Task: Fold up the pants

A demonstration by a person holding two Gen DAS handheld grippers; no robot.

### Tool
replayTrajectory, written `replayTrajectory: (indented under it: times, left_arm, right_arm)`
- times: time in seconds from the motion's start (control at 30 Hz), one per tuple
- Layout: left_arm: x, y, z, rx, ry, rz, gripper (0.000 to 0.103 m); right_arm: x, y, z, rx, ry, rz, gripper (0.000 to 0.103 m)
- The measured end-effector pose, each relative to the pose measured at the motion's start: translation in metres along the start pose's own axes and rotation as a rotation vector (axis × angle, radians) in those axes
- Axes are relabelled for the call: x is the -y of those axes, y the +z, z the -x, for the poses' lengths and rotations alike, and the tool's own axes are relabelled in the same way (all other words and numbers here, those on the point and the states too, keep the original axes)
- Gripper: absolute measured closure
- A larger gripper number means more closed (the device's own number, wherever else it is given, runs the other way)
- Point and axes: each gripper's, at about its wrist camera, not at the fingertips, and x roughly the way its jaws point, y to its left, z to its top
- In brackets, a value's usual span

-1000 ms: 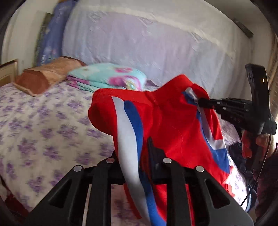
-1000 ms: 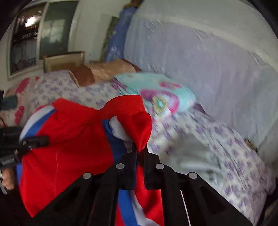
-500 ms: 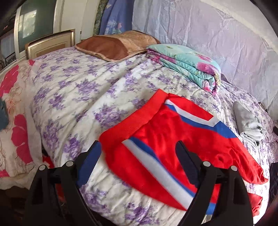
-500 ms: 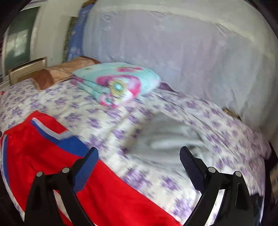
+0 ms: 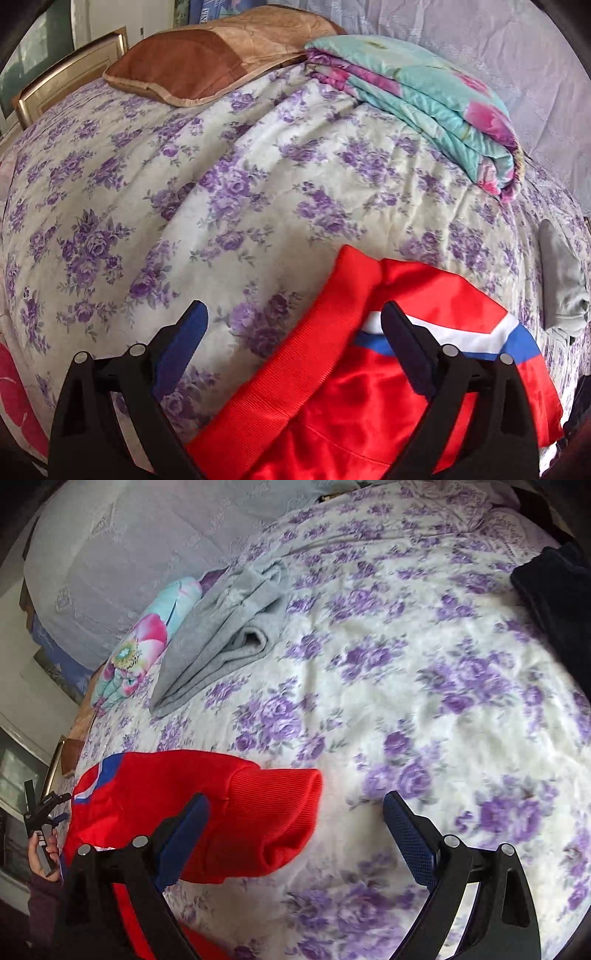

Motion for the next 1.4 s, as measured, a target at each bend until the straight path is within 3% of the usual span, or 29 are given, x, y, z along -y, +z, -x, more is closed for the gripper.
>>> replayTrajectory:
  times: [0.1, 0.17, 0.2, 0.23, 0.27, 0.37, 0.4, 0.43, 0.47, 0.6, 0.67, 0.77, 0.87, 0.93, 1.03, 1.1, 1.17, 1.2, 1.23, 1.3, 1.4]
  left_arm:
    - [-0.003, 0.008, -0.012, -0.058, -0.023, -0.032, 0.011]
    - [0.007, 0.008, -0.018, -0.082, -0.04, -0.068, 0.011]
    - [0.017, 0.008, -0.019, -0.085, -0.051, -0.102, 0.011]
    - [0.028, 0.008, -0.02, -0.086, -0.063, -0.144, 0.011]
    - [0.042, 0.007, -0.021, -0.084, -0.072, -0.195, 0.011]
    - [0.077, -0.003, -0.02, -0.074, -0.066, -0.309, 0.011]
    - [0.088, -0.009, -0.02, -0.049, -0.019, -0.36, 0.019]
    - [0.095, -0.014, -0.021, -0.032, 0.031, -0.394, 0.047]
    - [0.098, -0.017, -0.024, -0.042, 0.047, -0.401, 0.059]
    - [0.1, -0.018, 0.01, 0.028, -0.042, -0.338, 0.079]
    - [0.112, -0.018, 0.036, 0.082, -0.092, -0.335, 0.082]
    - [0.14, -0.016, 0.062, 0.152, -0.1, -0.355, 0.083]
    - [0.169, -0.001, 0.055, 0.156, -0.087, -0.348, 0.085]
    - [0.188, 0.01, 0.031, 0.146, -0.031, -0.357, 0.093]
    - [0.199, 0.021, -0.028, 0.054, 0.061, -0.339, 0.093]
    - [0.195, 0.023, -0.065, -0.025, 0.103, -0.321, 0.093]
    - [0.188, 0.024, -0.071, -0.028, 0.101, -0.298, 0.091]
    - [0.184, 0.025, -0.065, -0.026, 0.081, -0.288, 0.083]
    - [0.179, 0.026, -0.056, -0.022, 0.053, -0.278, 0.059]
    - [0.166, 0.027, -0.027, 0.036, 0.02, -0.262, 0.035]
    - [0.138, 0.016, 0.022, 0.092, -0.044, -0.272, 0.024]
  right_arm:
    - [-0.019, 0.006, -0.016, -0.008, -0.032, 0.049, 0.016]
    - [-0.028, 0.009, -0.024, -0.017, -0.058, 0.103, 0.041]
    - [-0.028, 0.01, -0.026, -0.021, -0.067, 0.11, 0.042]
    - [-0.031, 0.009, -0.025, -0.009, -0.065, 0.119, 0.049]
    - [-0.03, 0.008, -0.022, -0.004, -0.049, 0.138, 0.064]
    - [-0.031, 0.003, -0.011, 0.034, -0.043, 0.17, 0.073]
    - [-0.031, 0.001, -0.008, 0.046, -0.046, 0.179, 0.075]
    - [-0.027, 0.0, -0.003, 0.058, -0.052, 0.185, 0.076]
    - [-0.025, -0.001, -0.001, 0.068, -0.054, 0.185, 0.078]
    - [-0.015, 0.004, 0.022, 0.151, -0.041, 0.172, 0.079]
    - [-0.01, 0.01, 0.041, 0.202, -0.039, 0.175, 0.079]
    - [0.002, 0.027, 0.064, 0.254, -0.061, 0.174, 0.079]
    - [0.021, 0.056, 0.066, 0.257, -0.1, 0.144, 0.079]
    - [0.027, 0.074, 0.053, 0.237, -0.15, 0.154, 0.079]
    - [0.036, 0.092, 0.013, 0.158, -0.188, 0.153, 0.076]
    - [0.04, 0.09, -0.015, 0.116, -0.248, 0.166, 0.061]
    - [0.042, 0.085, -0.02, 0.129, -0.298, 0.17, 0.048]
    - [0.043, 0.083, -0.013, 0.153, -0.297, 0.162, 0.047]
    - [0.044, 0.08, -0.001, 0.184, -0.297, 0.151, 0.042]
    - [0.044, 0.071, 0.031, 0.25, -0.284, 0.146, 0.036]
    - [0.041, 0.04, 0.081, 0.276, -0.22, 0.15, 0.022]
